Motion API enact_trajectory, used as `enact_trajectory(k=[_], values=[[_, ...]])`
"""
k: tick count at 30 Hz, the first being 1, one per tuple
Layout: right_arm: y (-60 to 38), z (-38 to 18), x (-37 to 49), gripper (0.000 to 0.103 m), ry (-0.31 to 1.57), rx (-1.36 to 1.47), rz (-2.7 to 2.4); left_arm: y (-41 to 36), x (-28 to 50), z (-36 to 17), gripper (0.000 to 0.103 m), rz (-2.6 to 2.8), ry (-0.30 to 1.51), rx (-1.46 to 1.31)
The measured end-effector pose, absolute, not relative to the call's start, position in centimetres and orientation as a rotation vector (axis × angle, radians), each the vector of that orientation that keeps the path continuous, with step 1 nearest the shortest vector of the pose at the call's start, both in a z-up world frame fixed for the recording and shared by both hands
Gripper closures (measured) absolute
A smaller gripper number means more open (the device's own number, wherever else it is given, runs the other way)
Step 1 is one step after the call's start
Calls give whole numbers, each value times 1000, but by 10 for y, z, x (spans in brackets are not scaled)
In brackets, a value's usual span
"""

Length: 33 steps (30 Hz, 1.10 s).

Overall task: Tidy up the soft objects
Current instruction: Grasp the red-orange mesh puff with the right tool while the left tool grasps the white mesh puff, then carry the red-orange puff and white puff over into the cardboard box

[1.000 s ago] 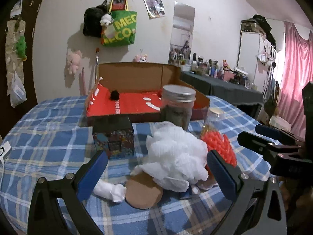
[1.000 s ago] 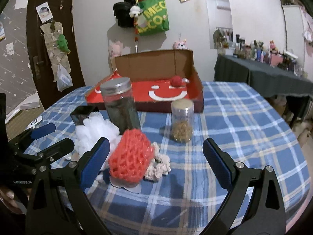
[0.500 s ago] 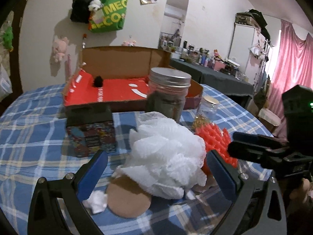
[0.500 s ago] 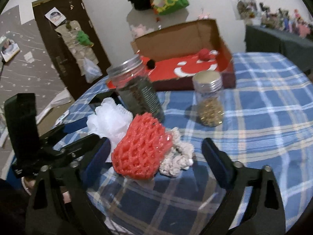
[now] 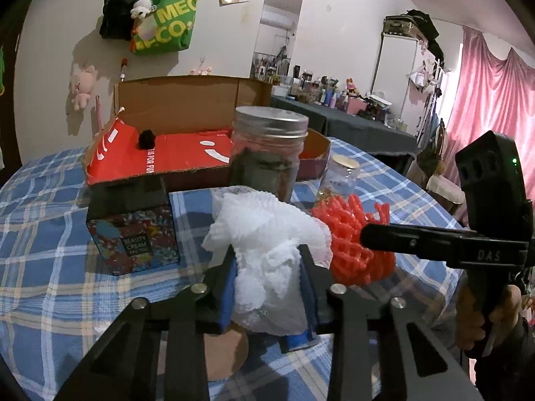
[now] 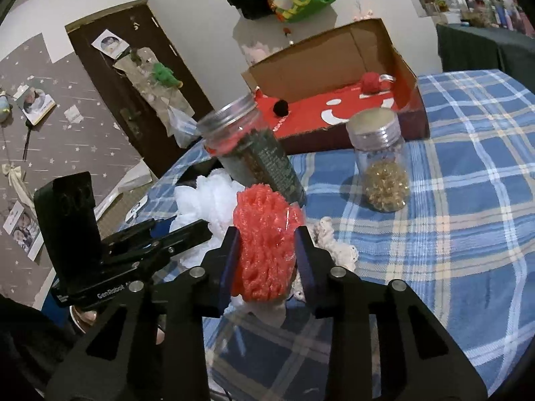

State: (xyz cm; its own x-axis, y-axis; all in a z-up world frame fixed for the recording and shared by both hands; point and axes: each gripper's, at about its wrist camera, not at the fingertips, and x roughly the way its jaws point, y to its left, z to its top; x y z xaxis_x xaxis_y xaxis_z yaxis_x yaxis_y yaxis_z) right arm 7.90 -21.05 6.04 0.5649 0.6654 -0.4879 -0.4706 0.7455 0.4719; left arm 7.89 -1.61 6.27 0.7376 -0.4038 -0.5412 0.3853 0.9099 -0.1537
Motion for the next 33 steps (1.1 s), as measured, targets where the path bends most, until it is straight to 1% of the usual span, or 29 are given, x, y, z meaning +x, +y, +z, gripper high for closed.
enact_trajectory(k=[5,31,32,33], values=[[-211,67,75,72,677,303,677,-10,75,68,73,-444,599,-59],[-252,104,65,72,576,317,537,48,58,118,74,-331,480,-85],[-253,105,66,83,573,315,536,50,58,119,74,-328,478,-86],[-254,108,68,83,572,313,534,52,58,120,74,-324,475,-86]])
